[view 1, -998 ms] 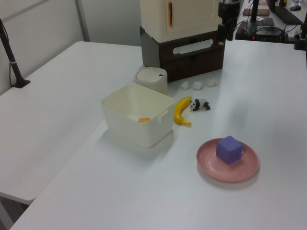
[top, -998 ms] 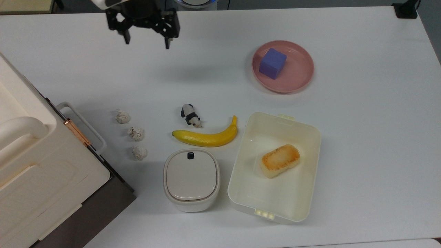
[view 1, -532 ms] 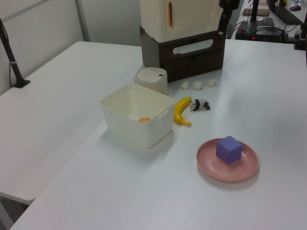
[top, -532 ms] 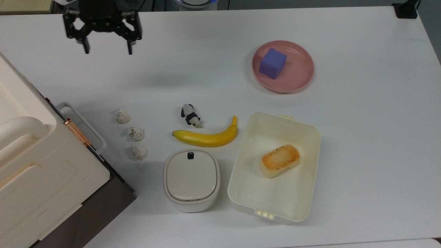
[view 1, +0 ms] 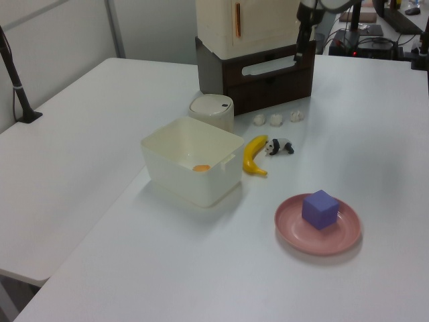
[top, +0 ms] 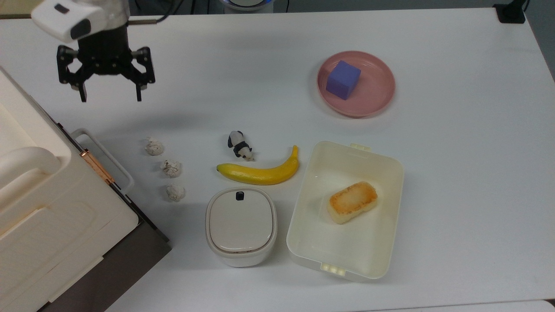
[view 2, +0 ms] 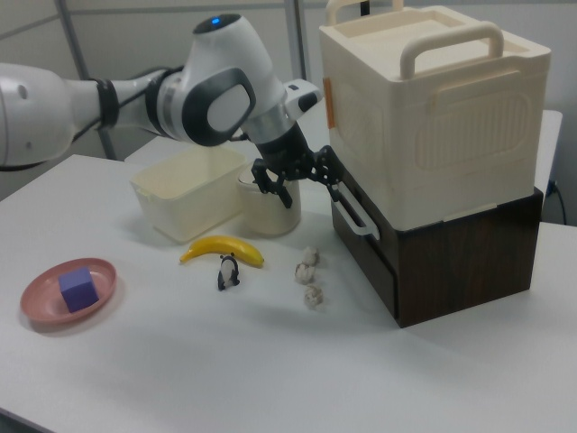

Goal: Slide the drawer open
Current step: 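Lower the gripper and close it on the white drawer handle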

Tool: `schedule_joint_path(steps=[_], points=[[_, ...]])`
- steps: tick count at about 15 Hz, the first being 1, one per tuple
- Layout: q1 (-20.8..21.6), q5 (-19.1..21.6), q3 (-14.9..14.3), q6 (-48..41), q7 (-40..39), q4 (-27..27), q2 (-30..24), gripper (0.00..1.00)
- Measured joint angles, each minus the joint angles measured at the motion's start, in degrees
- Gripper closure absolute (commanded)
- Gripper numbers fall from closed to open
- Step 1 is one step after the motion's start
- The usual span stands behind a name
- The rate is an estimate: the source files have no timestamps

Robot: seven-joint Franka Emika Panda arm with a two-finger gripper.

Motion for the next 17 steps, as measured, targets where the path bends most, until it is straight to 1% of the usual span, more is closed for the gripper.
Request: schedule_joint_path(steps=[3, 7, 8, 10, 13, 15, 17], points=[[0.03, 0.0, 0.0, 4.9, -0.2, 0.01, 2.77, 0.0], [0.03, 0.0, 0.0, 7.64, -0.2, 0.04, 4.17, 0.0], [0.03, 0.0, 0.0, 7.84, -0.2, 0.04, 4.2, 0.01], [0.04, 0.0, 0.0, 7.94, -0.21, 0.09, 4.19, 0.08], [0.06, -0.13, 0.0, 8.05, -0.57, 0.09, 4.52, 0.1], [0.39, -1.39, 0.0, 9.8, -1.06, 0.08, 5.4, 0.11], [1.6, -3.56, 0.01, 11.43, -1.07, 0.07, 6.79, 0.14]])
